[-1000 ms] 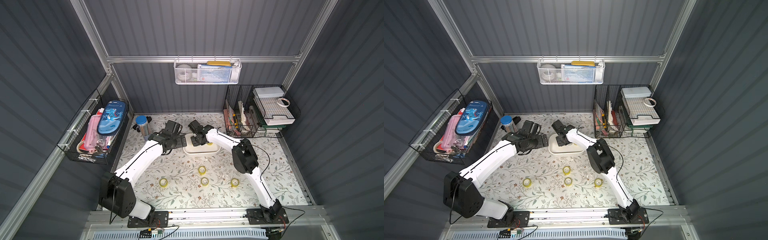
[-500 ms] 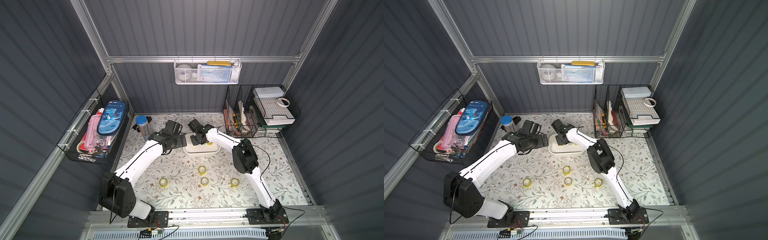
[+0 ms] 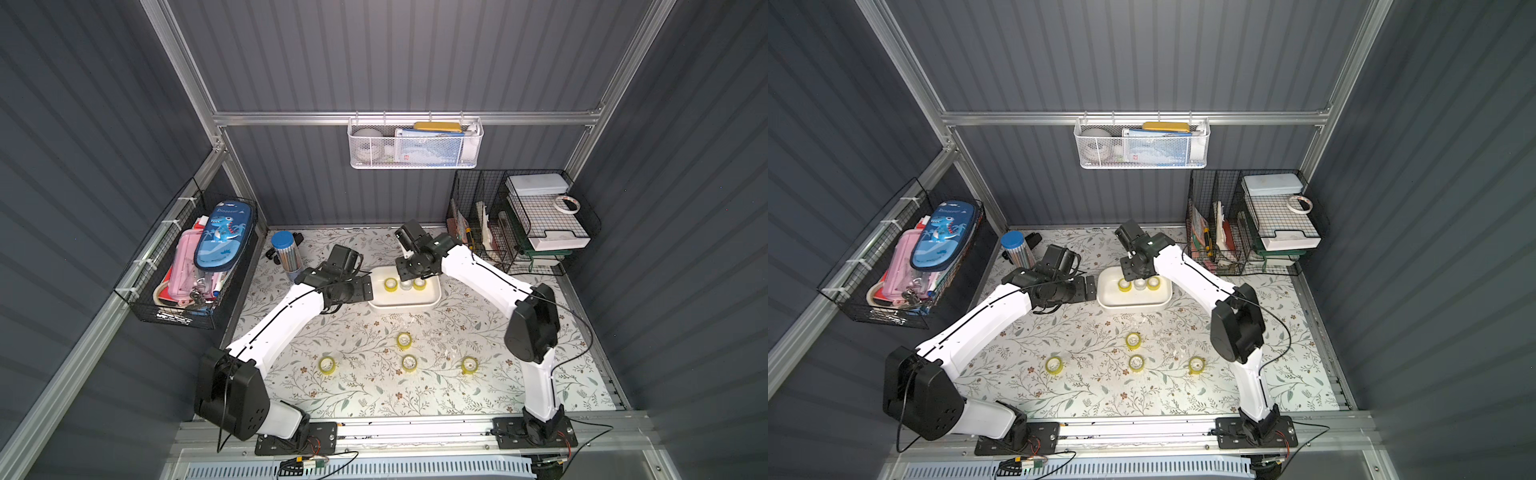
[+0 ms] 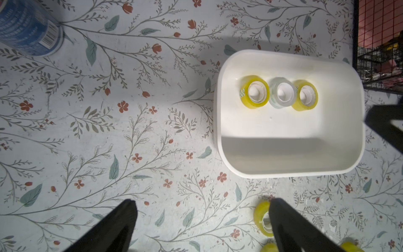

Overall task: Put the transparent tape into the storage box
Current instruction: Pick up the tape at the center of the board.

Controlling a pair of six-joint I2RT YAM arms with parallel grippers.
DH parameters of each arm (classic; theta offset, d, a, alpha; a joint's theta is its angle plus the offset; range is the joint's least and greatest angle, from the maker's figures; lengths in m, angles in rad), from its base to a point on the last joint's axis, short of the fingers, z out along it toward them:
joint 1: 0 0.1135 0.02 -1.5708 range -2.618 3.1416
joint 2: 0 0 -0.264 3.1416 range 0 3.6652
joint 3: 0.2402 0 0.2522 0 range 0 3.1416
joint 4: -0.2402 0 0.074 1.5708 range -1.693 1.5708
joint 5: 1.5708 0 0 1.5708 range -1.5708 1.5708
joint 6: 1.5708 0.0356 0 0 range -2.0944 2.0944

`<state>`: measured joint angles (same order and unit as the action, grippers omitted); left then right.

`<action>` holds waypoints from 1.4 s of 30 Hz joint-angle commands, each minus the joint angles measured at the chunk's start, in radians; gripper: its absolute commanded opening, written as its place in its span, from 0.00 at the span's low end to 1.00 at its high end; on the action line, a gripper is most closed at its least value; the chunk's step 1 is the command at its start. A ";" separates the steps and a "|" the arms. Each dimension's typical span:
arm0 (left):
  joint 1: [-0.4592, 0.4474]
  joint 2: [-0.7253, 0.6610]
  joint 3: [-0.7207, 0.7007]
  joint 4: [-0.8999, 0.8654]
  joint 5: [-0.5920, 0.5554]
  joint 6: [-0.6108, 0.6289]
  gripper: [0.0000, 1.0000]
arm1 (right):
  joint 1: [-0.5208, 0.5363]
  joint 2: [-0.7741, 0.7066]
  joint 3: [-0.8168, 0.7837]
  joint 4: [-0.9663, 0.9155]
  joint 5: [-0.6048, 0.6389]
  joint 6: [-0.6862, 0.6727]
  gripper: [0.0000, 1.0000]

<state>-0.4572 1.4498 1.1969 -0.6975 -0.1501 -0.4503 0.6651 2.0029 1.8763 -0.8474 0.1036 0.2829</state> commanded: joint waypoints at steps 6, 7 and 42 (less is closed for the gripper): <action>-0.012 -0.026 -0.022 0.008 0.115 0.135 0.99 | -0.081 -0.281 -0.443 -0.183 -0.128 0.111 0.49; -0.023 -0.021 -0.022 0.007 0.115 0.138 0.99 | -0.088 -0.328 -0.511 -0.181 -0.139 0.125 0.48; -0.080 0.048 -0.004 0.040 0.147 0.119 0.99 | -0.120 -0.564 -1.124 0.034 -0.141 0.444 0.45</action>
<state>-0.5323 1.4864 1.1782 -0.6514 -0.0193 -0.3470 0.5484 1.4342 0.7723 -0.8291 -0.0566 0.6994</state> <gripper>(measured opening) 0.994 0.454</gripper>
